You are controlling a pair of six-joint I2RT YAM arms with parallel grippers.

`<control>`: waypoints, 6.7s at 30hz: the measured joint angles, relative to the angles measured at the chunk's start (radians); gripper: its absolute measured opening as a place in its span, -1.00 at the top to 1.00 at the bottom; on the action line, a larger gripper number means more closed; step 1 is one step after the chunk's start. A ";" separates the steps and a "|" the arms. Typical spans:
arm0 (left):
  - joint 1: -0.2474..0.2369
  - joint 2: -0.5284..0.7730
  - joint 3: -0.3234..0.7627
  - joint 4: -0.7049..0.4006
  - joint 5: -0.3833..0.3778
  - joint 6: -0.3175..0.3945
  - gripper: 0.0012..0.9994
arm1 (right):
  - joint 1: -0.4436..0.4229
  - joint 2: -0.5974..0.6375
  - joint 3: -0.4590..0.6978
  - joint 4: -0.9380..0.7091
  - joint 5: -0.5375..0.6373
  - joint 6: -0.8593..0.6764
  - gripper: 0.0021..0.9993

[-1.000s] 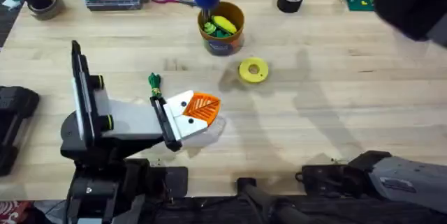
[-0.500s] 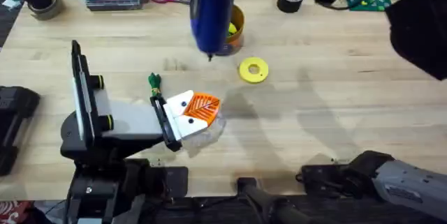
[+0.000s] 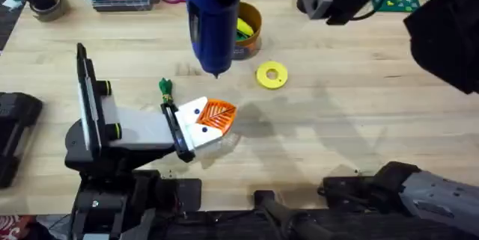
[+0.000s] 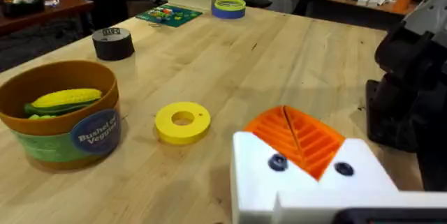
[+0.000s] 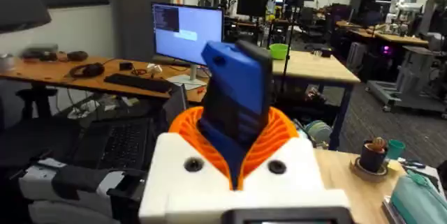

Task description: Pick up the gripper from the table and insert it into the empty holder that is missing its gripper. Then pick up a screw, insert it into the mounting hole, and use the screwdriver to tighten it. Finally, clean up the table by picking up the vegetable and placing it into the bucket.

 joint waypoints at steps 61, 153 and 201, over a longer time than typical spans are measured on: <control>0.000 0.000 0.000 0.000 0.000 0.000 0.99 | 0.119 0.090 -0.051 0.003 0.000 -0.163 0.95; 0.000 0.000 0.000 0.000 0.000 0.000 0.99 | 0.146 0.192 -0.113 0.131 0.000 -0.150 0.95; 0.000 0.000 0.000 0.000 0.000 0.000 0.99 | 0.159 0.209 -0.099 0.260 0.000 -0.019 0.95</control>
